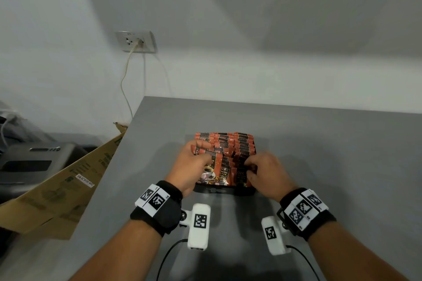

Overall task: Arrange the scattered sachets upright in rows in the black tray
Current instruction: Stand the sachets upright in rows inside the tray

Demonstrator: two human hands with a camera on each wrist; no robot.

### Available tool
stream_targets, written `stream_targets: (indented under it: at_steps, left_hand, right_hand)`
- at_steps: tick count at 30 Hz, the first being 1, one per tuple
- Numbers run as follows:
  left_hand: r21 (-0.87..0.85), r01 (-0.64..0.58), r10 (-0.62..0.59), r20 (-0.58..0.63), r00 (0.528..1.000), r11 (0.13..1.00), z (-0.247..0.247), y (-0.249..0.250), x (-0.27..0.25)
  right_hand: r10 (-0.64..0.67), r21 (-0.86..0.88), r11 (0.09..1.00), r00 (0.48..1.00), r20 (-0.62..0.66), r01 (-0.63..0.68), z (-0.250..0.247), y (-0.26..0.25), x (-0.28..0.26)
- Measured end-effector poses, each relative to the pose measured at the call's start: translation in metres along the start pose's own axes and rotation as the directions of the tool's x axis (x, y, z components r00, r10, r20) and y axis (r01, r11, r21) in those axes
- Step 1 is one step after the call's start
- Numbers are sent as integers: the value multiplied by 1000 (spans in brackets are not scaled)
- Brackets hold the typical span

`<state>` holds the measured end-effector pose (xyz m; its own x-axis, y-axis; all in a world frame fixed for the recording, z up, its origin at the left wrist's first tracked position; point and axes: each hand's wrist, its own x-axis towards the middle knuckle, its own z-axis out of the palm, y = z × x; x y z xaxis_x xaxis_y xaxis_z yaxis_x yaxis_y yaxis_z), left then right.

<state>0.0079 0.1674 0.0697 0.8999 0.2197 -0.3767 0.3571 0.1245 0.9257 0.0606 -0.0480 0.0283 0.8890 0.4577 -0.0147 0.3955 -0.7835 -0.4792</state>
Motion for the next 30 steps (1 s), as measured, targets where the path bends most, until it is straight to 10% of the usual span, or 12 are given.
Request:
stream_targets:
  at_steps: [8, 15, 30]
  left_hand:
    - [36, -119, 116, 94, 989, 992, 11, 6, -3]
    - [-34, -94, 88, -161, 983, 995, -11, 15, 3]
    - [236, -117, 146, -109, 983, 965, -24, -5, 4]
  right_hand:
    - [-52, 460, 887, 999, -3, 48, -37, -60, 10]
    - [48, 286, 955, 994, 102, -75, -24, -49, 32]
    - [-94, -121, 987, 993, 67, 102, 24, -45, 27]
